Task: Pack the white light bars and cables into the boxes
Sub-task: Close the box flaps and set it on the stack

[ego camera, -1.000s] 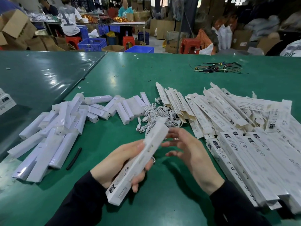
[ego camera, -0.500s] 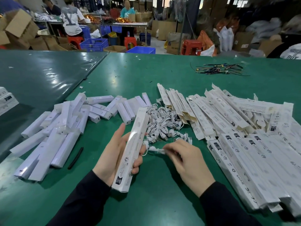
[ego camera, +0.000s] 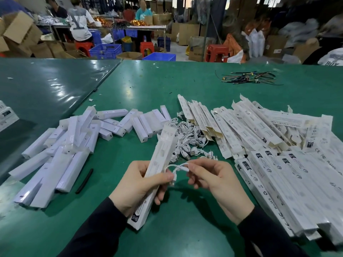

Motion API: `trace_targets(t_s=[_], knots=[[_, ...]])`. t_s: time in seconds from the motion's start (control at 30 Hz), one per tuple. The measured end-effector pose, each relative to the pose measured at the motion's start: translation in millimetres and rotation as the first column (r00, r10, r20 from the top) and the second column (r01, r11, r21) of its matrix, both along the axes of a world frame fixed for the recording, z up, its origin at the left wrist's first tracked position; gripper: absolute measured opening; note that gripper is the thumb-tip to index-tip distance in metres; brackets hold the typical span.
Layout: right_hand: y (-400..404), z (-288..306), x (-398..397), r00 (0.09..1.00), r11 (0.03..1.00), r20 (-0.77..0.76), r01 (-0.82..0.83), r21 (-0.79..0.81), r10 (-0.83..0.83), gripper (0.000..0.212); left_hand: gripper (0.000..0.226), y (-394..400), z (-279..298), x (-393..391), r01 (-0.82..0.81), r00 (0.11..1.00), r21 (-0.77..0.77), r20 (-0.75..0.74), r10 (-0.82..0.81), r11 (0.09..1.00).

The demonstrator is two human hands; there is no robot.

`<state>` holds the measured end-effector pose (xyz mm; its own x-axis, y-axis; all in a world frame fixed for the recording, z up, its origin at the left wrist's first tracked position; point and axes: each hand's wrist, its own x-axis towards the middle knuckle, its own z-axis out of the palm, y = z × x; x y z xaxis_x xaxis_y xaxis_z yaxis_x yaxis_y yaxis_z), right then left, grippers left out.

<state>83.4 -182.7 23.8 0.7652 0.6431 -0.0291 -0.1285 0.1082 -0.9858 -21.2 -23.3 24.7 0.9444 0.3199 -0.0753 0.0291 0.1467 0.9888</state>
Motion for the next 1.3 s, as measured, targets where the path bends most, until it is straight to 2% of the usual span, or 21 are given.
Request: trace_targets(t_s=[0.13,0.2,0.23,0.33,0.47,0.53,0.57,0.63,0.7,0.77,1.03,1.2,1.3], knots=[[-1,3,-3,0.994,0.994,-0.008,-0.107,-0.009,0.107,0.012,0.039,4,2,-4,0.238,0.969,-0.063,-0.047,-0.241,0.969],[-4,6,-2,0.985,0.985,0.024,-0.172,-0.016,0.173,0.013,0.051,4,3,-5,0.265,0.959,-0.140,-0.070,-0.276,0.954],[-5,8,-2,0.975,0.975,0.039,-0.220,-0.030,0.221,0.014,0.050,4,3,-5,0.258,0.958,-0.164,-0.086,-0.274,0.952],[-8,10,0,0.946,0.948,0.072,-0.312,-0.060,0.316,0.019,0.026,5,4,-4,0.254,0.954,-0.197,-0.110,-0.279,0.947],[-4,4,-2,0.965,0.970,0.099,-0.239,-0.053,0.243,0.016,0.020,3,3,-3,0.227,0.956,-0.225,-0.135,-0.261,0.947],[-2,-2,-5,0.949,0.987,0.278,-0.122,-0.109,0.148,0.010,0.015,1,3,0,0.152,0.970,-0.247,-0.147,-0.192,0.957],[0,-3,-8,0.901,0.986,0.418,-0.053,-0.156,0.114,0.014,0.014,0,2,2,0.106,0.977,-0.249,-0.154,-0.147,0.963],[1,-7,-15,0.779,0.969,0.612,0.019,-0.246,0.140,0.044,0.019,-1,1,5,0.019,0.984,-0.245,-0.169,-0.062,0.969],[3,-10,-19,0.694,0.943,0.689,0.041,-0.329,0.210,0.072,0.012,-2,2,6,-0.042,0.984,-0.268,-0.176,-0.006,0.963],[4,-13,-21,0.653,0.925,0.717,0.068,-0.374,0.242,0.083,0.011,-1,2,6,-0.084,0.984,-0.289,-0.175,0.033,0.954],[7,-16,-27,0.747,0.921,0.650,0.147,-0.361,0.135,0.085,0.022,-6,-4,10,-0.169,0.979,-0.254,-0.154,0.133,0.952],[9,-12,-25,0.817,0.959,0.575,0.122,-0.256,0.050,0.063,0.030,-4,-5,12,-0.188,0.976,-0.299,-0.167,0.142,0.936],[7,-11,-22,0.818,0.965,0.572,0.093,-0.244,0.066,0.053,0.031,-1,-6,11,-0.173,0.979,-0.319,-0.163,0.126,0.932]])
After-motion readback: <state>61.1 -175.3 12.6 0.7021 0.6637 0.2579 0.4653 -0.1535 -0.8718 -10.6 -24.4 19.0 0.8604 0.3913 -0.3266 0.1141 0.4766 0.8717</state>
